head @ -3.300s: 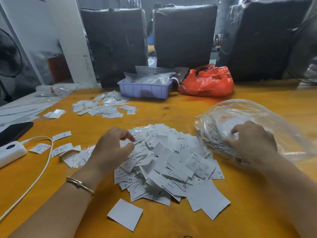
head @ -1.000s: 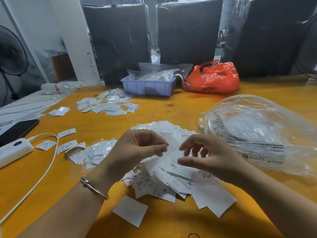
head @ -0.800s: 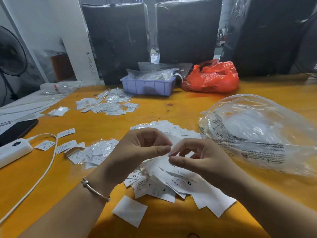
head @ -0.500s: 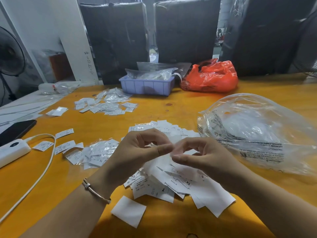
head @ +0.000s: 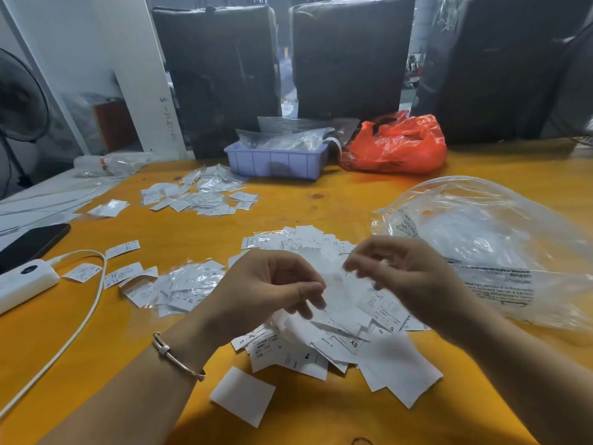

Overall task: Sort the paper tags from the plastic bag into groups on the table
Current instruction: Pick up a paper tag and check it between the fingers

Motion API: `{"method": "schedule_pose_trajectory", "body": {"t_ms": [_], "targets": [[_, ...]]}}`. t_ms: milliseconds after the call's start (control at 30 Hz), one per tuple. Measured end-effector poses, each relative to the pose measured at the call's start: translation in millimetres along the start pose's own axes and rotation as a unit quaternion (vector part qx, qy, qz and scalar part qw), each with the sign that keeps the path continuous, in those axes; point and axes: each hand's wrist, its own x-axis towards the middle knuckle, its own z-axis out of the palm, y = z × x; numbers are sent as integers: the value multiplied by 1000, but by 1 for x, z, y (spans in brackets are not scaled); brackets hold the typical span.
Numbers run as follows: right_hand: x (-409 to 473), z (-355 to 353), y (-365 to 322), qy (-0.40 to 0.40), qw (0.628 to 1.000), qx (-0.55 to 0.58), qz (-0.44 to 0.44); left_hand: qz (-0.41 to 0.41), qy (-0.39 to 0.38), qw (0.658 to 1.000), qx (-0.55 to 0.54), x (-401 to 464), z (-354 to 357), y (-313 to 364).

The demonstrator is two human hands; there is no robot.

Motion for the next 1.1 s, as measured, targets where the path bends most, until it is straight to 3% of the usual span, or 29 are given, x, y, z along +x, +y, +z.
{"method": "schedule_pose_trajectory", "body": {"t_ms": [67,167,267,433,567,833,1100], "targets": [[5,-16,8,44,994,-98,25,-1,32,999,-11,0,-2,-1],[8,-29,18,-15,967,-238,94,-3,62,998,-11,-1,-6,-2],[5,-30,22,-81,950,-260,153,-2,65,998,-13,-1,-6,-3],[4,-22,23,-94,928,-323,162,-13,58,998,-22,0,-6,-4],[4,-17,25,-94,927,-324,166,-23,55,998,-22,0,-6,-4],[4,-13,27,-74,953,-220,193,-27,49,998,-16,0,-4,-5],[3,-14,25,-112,948,-231,189,-28,56,997,-32,0,-3,-3]]}}
